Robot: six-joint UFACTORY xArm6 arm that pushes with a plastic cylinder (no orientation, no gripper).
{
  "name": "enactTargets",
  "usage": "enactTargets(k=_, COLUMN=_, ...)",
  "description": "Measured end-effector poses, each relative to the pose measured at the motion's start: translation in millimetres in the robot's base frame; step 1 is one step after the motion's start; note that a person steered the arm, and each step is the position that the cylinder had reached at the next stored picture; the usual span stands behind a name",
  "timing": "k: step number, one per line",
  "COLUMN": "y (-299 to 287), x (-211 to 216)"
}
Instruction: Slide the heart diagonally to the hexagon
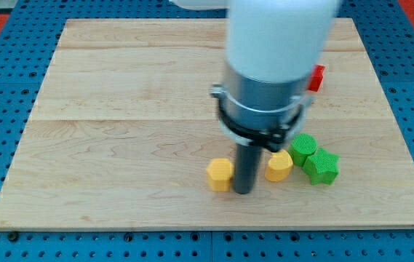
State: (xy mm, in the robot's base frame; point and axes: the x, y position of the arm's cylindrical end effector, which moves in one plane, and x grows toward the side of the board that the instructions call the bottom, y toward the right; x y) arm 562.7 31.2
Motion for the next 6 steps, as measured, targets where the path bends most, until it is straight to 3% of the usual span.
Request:
enactTargets(k=1, y=-6.9, x=0.2)
enactTargets(k=3, y=69.8, x=6.0)
enactTargets(k=6, y=78.7, x=-26.3)
